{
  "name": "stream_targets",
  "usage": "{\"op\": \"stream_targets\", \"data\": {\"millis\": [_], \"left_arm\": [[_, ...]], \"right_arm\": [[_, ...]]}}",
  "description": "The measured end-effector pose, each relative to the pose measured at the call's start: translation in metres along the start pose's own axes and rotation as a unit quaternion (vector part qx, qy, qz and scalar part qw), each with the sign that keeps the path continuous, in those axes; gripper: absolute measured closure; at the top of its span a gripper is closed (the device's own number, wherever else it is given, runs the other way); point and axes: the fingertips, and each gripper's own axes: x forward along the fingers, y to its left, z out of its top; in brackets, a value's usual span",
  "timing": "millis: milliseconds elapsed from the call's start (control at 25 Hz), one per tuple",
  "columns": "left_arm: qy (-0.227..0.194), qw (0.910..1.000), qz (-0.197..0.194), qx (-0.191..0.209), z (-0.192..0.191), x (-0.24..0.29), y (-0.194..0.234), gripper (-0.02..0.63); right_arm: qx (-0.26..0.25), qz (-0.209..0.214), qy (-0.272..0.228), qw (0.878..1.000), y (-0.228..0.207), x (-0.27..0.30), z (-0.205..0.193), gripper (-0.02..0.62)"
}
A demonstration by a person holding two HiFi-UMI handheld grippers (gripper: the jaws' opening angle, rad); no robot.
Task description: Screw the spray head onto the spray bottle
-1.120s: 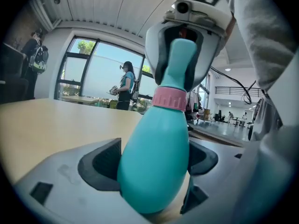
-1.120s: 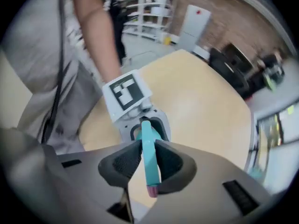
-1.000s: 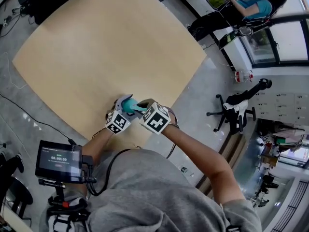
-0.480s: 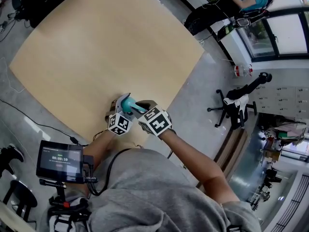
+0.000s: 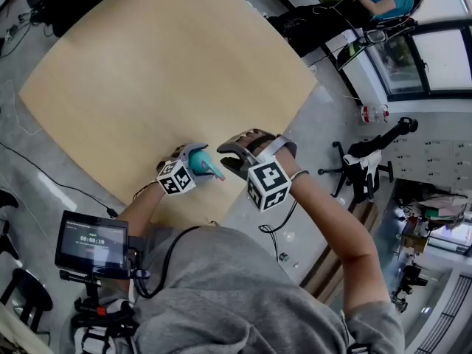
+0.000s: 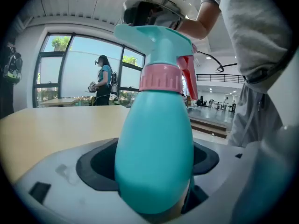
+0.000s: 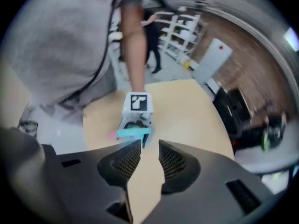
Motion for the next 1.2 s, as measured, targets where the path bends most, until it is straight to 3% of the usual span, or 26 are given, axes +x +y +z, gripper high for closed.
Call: {"op": "stream_targets", "data": {"millis": [80,160,320,640,720,880,1200], "left_arm": [[0.005,0.9997,-0.024,-0.001,-0.001,-0.001,-0.002,0.219],[0.007,0.9992,-0.040,-0.003,-0.002,-0.002,-0.004,0.217],[0.010,0.9984,-0.056,-0.005,-0.002,-0.002,-0.006,0.213],[0.013,0.9966,-0.080,-0.010,-0.004,-0.004,-0.013,0.206],[0.014,0.9965,-0.082,-0.007,-0.003,-0.005,-0.013,0.204],[0.012,0.9968,-0.078,-0.012,-0.002,-0.004,-0.012,0.202],[-0.002,0.9985,-0.049,-0.023,-0.002,-0.005,-0.011,0.202]], "right_arm": [[-0.139,0.019,0.043,0.989,0.014,0.008,-0.002,0.494],[-0.209,0.036,0.042,0.976,0.028,0.019,0.002,0.492],[-0.286,0.047,0.020,0.957,0.043,0.036,0.010,0.481],[-0.359,0.055,0.008,0.932,0.046,0.054,0.015,0.460],[-0.356,0.061,0.006,0.933,0.046,0.057,0.017,0.454],[-0.300,0.063,0.005,0.952,0.044,0.055,0.016,0.442],[-0.163,0.012,0.014,0.986,0.040,0.053,0.015,0.442]]}}
